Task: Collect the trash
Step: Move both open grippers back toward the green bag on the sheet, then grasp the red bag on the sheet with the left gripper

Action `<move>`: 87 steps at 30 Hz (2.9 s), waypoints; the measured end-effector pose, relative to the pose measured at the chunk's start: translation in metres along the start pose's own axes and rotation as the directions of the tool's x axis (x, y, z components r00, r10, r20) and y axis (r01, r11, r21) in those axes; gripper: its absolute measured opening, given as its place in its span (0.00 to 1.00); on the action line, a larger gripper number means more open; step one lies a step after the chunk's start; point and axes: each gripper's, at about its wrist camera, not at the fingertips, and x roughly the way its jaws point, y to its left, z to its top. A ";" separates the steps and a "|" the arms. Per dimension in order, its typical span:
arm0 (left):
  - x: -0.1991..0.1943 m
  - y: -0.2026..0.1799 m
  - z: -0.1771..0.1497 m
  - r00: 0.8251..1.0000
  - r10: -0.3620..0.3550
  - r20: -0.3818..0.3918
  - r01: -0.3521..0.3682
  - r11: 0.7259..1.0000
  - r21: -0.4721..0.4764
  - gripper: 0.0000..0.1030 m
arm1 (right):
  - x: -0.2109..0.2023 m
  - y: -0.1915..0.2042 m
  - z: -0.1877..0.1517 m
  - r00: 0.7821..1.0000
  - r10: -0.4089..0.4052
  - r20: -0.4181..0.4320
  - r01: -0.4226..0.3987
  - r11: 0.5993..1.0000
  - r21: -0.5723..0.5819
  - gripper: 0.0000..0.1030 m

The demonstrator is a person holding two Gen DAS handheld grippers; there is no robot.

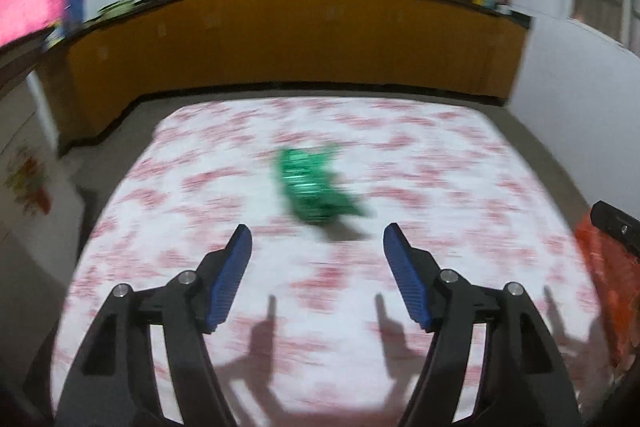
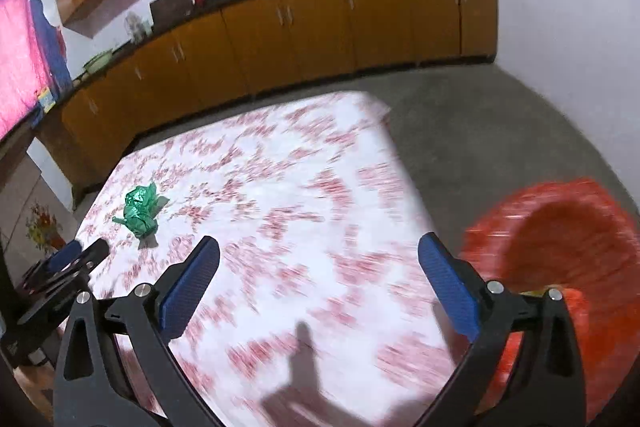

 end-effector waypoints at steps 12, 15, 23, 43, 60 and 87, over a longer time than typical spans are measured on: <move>0.056 0.068 0.001 0.990 0.051 -0.133 -0.065 0.992 -0.109 0.75 | 0.107 0.041 0.001 0.973 -0.153 -0.171 0.138 0.986 -0.099 0.99; 0.066 0.071 0.004 0.984 0.057 -0.166 -0.077 0.991 -0.113 0.78 | 0.116 0.046 0.004 0.964 -0.194 -0.182 0.173 0.977 -0.126 0.98; 0.081 0.065 0.004 0.974 0.064 -0.218 -0.080 0.995 -0.065 0.91 | 0.118 0.045 0.005 0.964 -0.194 -0.185 0.173 0.977 -0.122 0.98; 0.084 0.065 0.005 0.971 0.073 -0.229 -0.089 0.994 -0.061 0.96 | 0.118 0.045 0.005 0.964 -0.192 -0.186 0.171 0.978 -0.123 0.98; 0.080 0.070 0.002 0.968 0.093 -0.232 -0.116 0.989 -0.088 0.96 | 0.119 0.045 0.005 0.964 -0.191 -0.187 0.169 0.978 -0.123 0.99; 0.041 0.094 -0.004 0.980 0.079 -0.180 -0.111 0.978 -0.175 0.96 | 0.119 0.045 0.007 0.964 -0.189 -0.189 0.167 0.978 -0.125 0.98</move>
